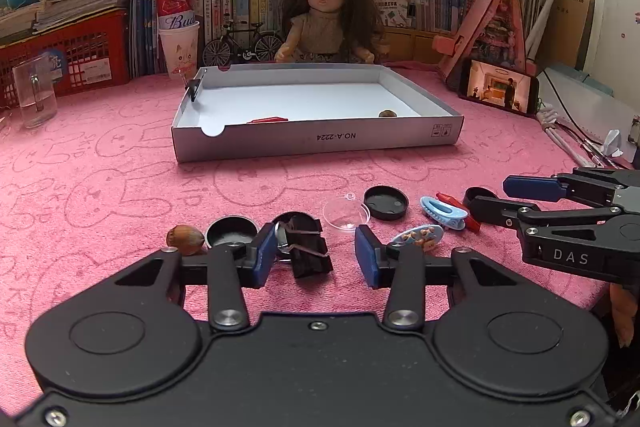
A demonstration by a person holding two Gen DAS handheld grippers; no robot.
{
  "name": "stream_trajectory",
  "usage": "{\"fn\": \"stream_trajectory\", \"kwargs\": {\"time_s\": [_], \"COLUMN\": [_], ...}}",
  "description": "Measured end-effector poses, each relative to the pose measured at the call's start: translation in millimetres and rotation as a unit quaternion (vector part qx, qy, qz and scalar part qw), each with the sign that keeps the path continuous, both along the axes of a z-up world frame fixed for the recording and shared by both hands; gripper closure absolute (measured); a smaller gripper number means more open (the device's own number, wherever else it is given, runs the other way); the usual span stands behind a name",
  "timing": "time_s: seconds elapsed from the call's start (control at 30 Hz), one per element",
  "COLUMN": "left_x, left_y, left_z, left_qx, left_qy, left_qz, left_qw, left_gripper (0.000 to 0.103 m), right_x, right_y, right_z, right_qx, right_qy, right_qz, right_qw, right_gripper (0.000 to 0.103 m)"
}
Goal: Organize rigid objects
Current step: 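Move the left tool to the black binder clip while the right tool approaches a black round lid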
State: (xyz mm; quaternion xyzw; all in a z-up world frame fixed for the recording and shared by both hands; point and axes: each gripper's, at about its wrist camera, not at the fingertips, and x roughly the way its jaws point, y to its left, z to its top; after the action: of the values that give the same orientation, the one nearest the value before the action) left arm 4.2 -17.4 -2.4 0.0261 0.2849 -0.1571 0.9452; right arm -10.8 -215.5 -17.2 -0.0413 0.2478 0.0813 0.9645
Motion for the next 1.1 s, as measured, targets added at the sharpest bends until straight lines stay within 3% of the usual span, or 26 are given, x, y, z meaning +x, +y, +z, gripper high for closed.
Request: {"fn": "stream_trajectory", "kwargs": {"time_s": [0.13,0.37,0.57,0.9,1.03,1.1], "left_x": [-4,-13,-11,-10,-11,-10], "left_y": [0,6,3,-8,-9,-12], "left_z": [3,7,1,-5,-7,-10], "left_qx": [0.01,0.021,0.013,0.029,0.035,0.045], "left_qy": [-0.01,-0.016,-0.007,-0.028,-0.036,-0.049], "left_qz": [0.012,-0.004,-0.001,0.022,0.02,0.026], "left_qw": [0.9998,0.9996,0.9999,0.999,0.9985,0.9974], "left_gripper": [0.084,0.084,0.083,0.082,0.082,0.082], "right_x": [0,-2,-1,3,4,5], "right_y": [-1,-6,4,6,3,-3], "right_z": [0,0,-3,-10,-11,-12], "right_qx": [-0.012,-0.008,-0.01,0.001,-0.022,-0.005], "right_qy": [-0.012,-0.012,-0.008,0.001,-0.011,-0.006], "right_qz": [-0.027,-0.032,-0.017,-0.024,-0.065,-0.07], "right_qw": [0.999,0.999,1.0,1.0,0.998,0.998], "right_gripper": [0.053,0.056,0.056,0.057,0.057,0.058]}}
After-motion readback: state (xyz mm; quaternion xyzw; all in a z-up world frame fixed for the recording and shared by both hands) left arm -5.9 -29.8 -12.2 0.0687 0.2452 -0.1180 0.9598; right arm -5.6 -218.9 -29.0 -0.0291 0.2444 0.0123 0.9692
